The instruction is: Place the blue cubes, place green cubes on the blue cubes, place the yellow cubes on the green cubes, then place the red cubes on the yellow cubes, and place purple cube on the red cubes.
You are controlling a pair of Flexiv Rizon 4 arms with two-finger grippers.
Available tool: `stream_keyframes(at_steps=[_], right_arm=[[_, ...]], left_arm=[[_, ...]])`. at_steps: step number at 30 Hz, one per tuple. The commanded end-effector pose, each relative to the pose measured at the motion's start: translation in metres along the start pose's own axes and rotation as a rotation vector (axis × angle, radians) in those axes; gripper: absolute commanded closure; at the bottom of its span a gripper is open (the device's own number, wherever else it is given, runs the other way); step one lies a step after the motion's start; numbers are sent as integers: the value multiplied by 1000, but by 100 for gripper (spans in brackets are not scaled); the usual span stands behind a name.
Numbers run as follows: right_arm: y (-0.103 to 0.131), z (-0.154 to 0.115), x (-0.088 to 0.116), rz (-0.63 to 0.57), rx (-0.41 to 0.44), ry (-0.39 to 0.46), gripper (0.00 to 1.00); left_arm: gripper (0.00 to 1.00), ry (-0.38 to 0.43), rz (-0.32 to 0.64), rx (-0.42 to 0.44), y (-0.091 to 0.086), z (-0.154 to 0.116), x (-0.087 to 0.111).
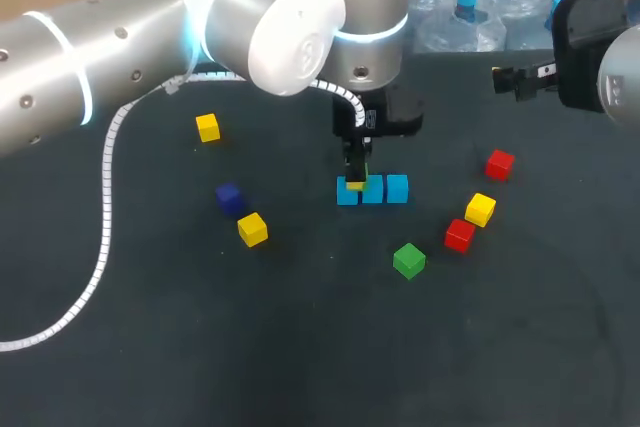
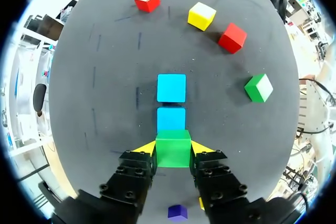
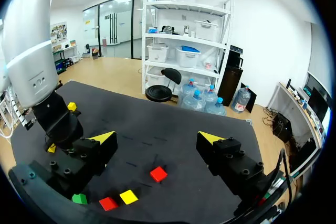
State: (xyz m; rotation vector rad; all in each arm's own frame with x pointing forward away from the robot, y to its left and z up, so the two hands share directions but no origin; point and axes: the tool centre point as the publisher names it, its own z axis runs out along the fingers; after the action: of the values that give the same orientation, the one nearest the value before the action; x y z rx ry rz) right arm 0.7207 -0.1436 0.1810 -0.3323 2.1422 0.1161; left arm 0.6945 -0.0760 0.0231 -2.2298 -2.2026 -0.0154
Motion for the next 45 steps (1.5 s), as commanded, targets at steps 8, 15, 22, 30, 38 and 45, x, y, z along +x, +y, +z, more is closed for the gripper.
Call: stream_keyframes(at_steps=[8, 15, 22, 30, 38, 45], right_arm=[[0, 2, 2, 1, -4, -10, 0], [0, 2, 2, 1, -4, -10, 0], [0, 2, 2, 1, -4, -10, 0], [0, 2, 2, 1, -4, -10, 0], [0, 2, 2, 1, -4, -10, 0], [0, 2, 2, 1, -4, -10, 0]], left_arm=[[28, 5, 3, 8, 2, 0, -1], [7, 1, 4, 11, 2, 0, -1], [9, -1, 9, 0, 0, -4, -1], [0, -42, 45, -23, -6, -35, -2], [0, -75, 27, -31, -14, -60, 9], [0, -61, 3, -57, -17, -71, 21]])
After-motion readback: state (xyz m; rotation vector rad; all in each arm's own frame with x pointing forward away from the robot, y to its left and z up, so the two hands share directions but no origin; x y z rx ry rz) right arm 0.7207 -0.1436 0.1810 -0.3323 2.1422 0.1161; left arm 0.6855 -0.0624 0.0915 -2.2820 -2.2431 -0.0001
